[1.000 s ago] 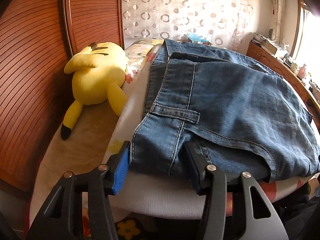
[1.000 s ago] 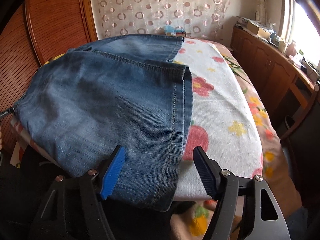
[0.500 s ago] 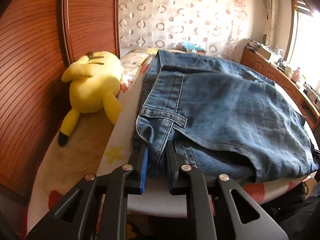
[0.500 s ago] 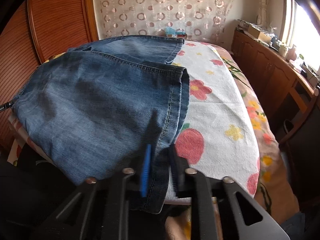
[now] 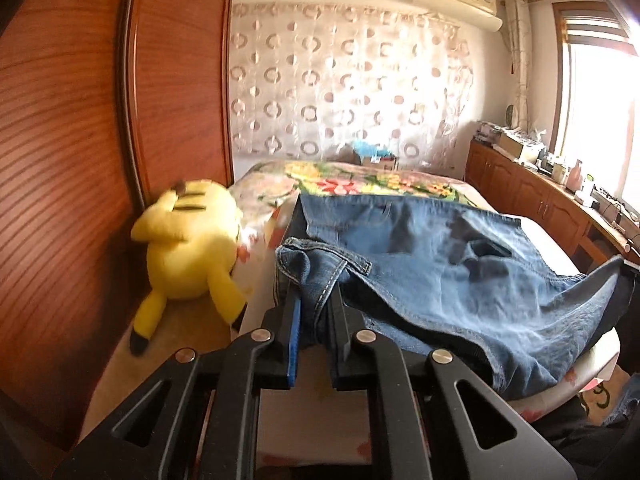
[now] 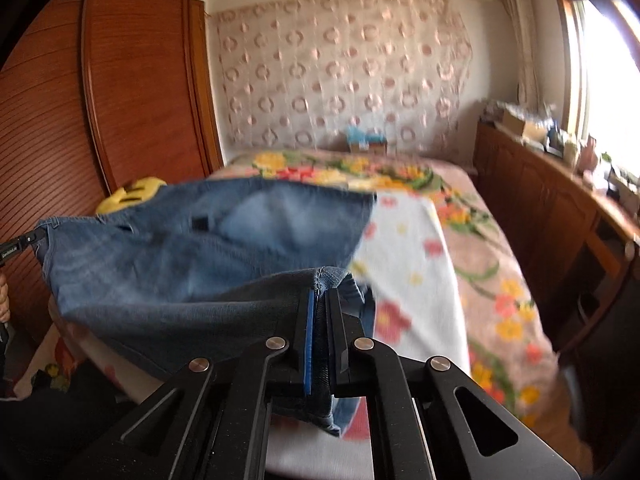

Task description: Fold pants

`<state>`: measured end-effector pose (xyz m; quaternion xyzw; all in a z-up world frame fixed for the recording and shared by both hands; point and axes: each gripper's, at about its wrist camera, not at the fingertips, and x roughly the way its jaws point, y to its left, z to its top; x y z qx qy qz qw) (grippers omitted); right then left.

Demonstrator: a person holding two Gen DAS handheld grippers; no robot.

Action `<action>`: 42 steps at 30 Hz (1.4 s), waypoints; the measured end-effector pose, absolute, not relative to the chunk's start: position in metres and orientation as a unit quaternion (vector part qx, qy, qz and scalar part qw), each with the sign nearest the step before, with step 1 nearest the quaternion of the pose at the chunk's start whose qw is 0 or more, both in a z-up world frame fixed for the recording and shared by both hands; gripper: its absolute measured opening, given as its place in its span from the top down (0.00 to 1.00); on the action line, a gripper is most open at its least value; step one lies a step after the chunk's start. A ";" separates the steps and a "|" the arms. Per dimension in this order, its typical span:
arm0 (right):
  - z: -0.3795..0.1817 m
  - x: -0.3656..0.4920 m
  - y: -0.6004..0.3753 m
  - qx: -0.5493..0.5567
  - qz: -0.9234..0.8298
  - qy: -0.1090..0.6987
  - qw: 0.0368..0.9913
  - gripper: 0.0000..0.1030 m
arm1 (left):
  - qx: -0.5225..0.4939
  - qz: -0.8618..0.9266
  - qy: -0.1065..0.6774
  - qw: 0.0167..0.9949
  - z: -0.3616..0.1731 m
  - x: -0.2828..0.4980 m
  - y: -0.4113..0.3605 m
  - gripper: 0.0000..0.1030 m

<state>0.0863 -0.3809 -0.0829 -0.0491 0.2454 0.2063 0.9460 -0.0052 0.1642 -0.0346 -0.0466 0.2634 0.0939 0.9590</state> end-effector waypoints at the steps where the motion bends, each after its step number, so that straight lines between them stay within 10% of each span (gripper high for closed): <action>1: -0.078 0.087 -0.379 -0.054 0.208 0.236 0.948 0.95 | -0.041 0.094 0.260 0.960 -0.031 -0.001 0.164 0.88; 24: -0.102 0.231 -0.326 -0.078 0.215 0.281 0.932 0.95 | -0.007 0.105 0.274 0.956 -0.034 0.093 0.159 0.88; 32: -0.120 0.240 -0.339 -0.051 0.212 0.323 0.921 0.58 | -0.011 0.106 0.302 0.947 -0.054 0.112 0.160 0.88; 42: -0.131 0.206 -0.365 -0.032 0.205 0.370 0.905 0.57 | -0.016 0.106 0.305 0.946 -0.055 0.116 0.161 0.88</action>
